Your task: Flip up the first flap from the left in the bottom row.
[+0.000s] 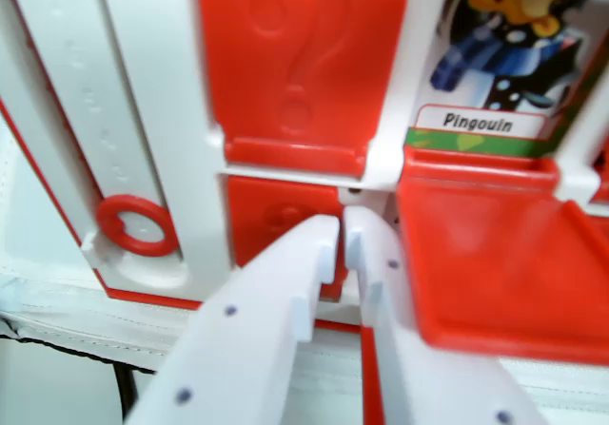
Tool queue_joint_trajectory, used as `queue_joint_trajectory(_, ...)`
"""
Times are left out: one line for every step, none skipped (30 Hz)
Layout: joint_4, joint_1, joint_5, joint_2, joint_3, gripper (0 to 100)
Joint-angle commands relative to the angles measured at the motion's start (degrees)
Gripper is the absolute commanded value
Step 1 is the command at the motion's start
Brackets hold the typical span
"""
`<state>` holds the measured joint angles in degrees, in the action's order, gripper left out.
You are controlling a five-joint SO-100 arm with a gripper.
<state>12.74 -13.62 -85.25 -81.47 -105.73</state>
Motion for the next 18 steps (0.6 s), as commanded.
queue_joint_trajectory(1.2, -0.4, 0.9, -3.9, 6.7, 0)
queue_joint_trajectory(2.5, -0.4, 1.2, -4.7, 6.9, 0)
queue_joint_trajectory(4.0, -0.4, 1.7, -5.6, 7.3, 0)
queue_joint_trajectory(5.6, -0.4, 2.0, -6.6, 7.6, 0)
queue_joint_trajectory(6.9, -0.4, 2.3, -7.7, 7.9, 0)
queue_joint_trajectory(8.3, -0.5, 2.5, -9.0, 8.1, 0)
queue_joint_trajectory(9.8, -0.6, 2.8, -10.3, 8.2, 0)
queue_joint_trajectory(11.2, -0.8, 3.3, -11.8, 8.2, 0)
queue_joint_trajectory(12.6, -0.9, 3.6, -13.3, 8.1, 0)
queue_joint_trajectory(14.2, -1.1, 3.9, -14.9, 8.0, 0)
queue_joint_trajectory(16.0, -1.2, 4.0, -16.6, 7.8, 0)
queue_joint_trajectory(17.8, -1.4, 4.1, -18.4, 7.7, 0)
queue_joint_trajectory(19.8, -1.5, 4.2, -20.0, 7.6, 0)
queue_joint_trajectory(21.8, -1.5, 4.0, -21.7, 7.5, 0)
queue_joint_trajectory(23.7, -1.5, 3.8, -23.5, 7.1, 0)
queue_joint_trajectory(25.8, -1.5, 3.6, -25.2, 6.8, 0)
queue_joint_trajectory(27.8, -1.5, 3.2, -26.9, 6.3, 0)
queue_joint_trajectory(29.2, -1.3, 2.5, -28.7, 5.7, 0)
